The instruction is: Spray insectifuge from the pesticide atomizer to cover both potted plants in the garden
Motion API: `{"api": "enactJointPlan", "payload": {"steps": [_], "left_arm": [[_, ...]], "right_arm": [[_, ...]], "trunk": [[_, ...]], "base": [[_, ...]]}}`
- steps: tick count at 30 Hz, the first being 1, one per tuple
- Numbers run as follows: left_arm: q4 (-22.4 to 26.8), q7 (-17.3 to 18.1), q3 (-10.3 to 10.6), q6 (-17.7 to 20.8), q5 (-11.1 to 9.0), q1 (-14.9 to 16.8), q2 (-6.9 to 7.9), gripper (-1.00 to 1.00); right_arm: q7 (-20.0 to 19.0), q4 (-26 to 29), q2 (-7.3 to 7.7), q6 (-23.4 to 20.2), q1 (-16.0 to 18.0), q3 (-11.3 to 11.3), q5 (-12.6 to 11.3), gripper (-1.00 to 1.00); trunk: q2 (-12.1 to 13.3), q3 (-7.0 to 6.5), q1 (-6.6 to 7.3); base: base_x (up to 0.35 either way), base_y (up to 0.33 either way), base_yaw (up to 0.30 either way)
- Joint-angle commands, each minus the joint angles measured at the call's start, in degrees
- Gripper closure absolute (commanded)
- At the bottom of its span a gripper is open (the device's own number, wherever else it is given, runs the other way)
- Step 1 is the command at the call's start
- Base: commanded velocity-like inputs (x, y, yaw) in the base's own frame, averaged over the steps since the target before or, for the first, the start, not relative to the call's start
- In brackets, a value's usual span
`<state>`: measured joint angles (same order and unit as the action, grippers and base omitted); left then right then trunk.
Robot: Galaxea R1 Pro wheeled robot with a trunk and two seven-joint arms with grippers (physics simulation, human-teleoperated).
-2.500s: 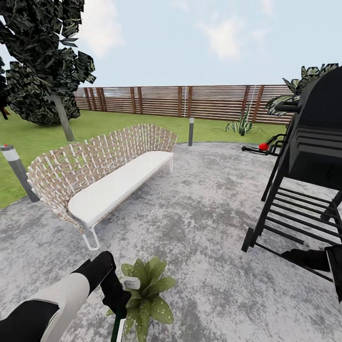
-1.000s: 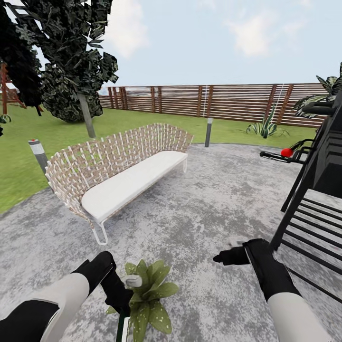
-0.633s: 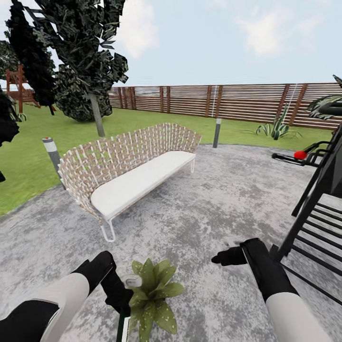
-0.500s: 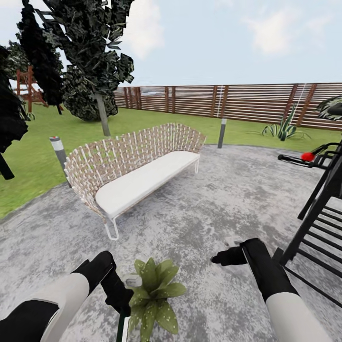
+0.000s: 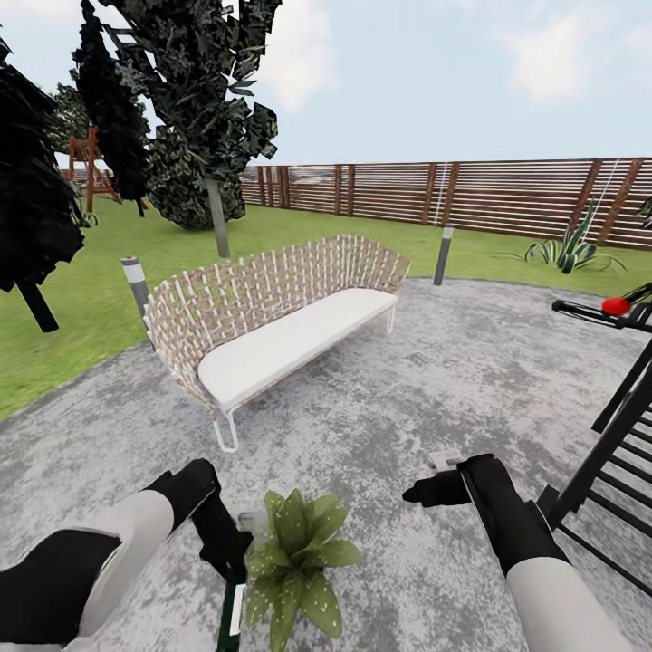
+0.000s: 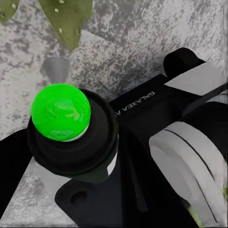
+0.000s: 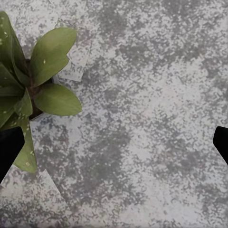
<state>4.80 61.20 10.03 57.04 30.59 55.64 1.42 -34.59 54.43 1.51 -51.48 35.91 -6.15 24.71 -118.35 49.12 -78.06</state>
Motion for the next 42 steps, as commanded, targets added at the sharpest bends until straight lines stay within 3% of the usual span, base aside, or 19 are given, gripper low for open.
{"api": "enactJointPlan", "payload": {"steps": [1,4,6,8,10,12,17,22,42], "left_arm": [[-1.3,0.67,0.77,0.28,0.05,1.32,-0.01,1.0],[-3.19,1.14,4.86,0.27,0.08,3.67,-0.59,1.0],[-3.39,3.14,8.76,0.29,0.09,4.54,-1.74,1.0],[-3.46,8.75,14.9,0.27,0.09,5.32,-3.45,1.0],[-3.47,15.17,22.41,0.27,0.09,6.03,-4.96,1.0],[-3.48,19.59,28.12,0.24,0.08,7.83,-5.51,1.0],[-3.48,25.04,35.43,0.08,0.12,13.02,-6.11,1.0],[-3.45,25.84,41.53,0.01,0.16,14.3,-6.92,1.0],[-3.48,25.9,42.77,0.0,0.18,14.41,-7.21,1.0]], "right_arm": [[-0.57,0.06,-0.02,-0.11,0.03,-0.09,0.6,-1.0],[-0.57,0.06,-0.02,-0.11,0.04,-0.09,0.6,-1.0],[-0.57,0.06,-0.02,-0.11,0.08,-0.09,0.6,-1.0],[-0.57,0.06,-0.02,-0.11,0.05,-0.09,0.6,-1.0],[-0.57,0.06,-0.02,-0.11,0.04,-0.09,0.6,-1.0],[-0.57,0.06,-0.02,-0.11,0.06,-0.09,0.6,-1.0],[-0.57,0.06,-0.02,-0.11,0.05,-0.09,0.6,-1.0],[-0.56,0.06,-0.02,-0.11,0.03,-0.16,0.6,-1.0],[-0.74,0.06,-0.02,-0.2,0.05,-0.12,0.6,-1.0]], "trunk": [[-0.02,0.06,0.01],[-0.02,0.06,0.01],[-0.02,0.06,0.01],[-0.02,0.06,0.01],[-0.02,0.06,0.01],[-0.02,0.06,0.01],[-0.02,0.06,0.01],[-0.02,0.06,0.01],[-0.02,-0.1,0.01]], "base": [[0.0,0.0,0.002],[0.0,0.0,0.0],[0.0,0.0,0.0],[0.0,0.0,0.0],[0.0,0.0,0.0],[0.0,0.0,0.0],[0.0,0.0,0.0],[0.0,0.0,0.0],[0.112,0.0,-0.048]]}}
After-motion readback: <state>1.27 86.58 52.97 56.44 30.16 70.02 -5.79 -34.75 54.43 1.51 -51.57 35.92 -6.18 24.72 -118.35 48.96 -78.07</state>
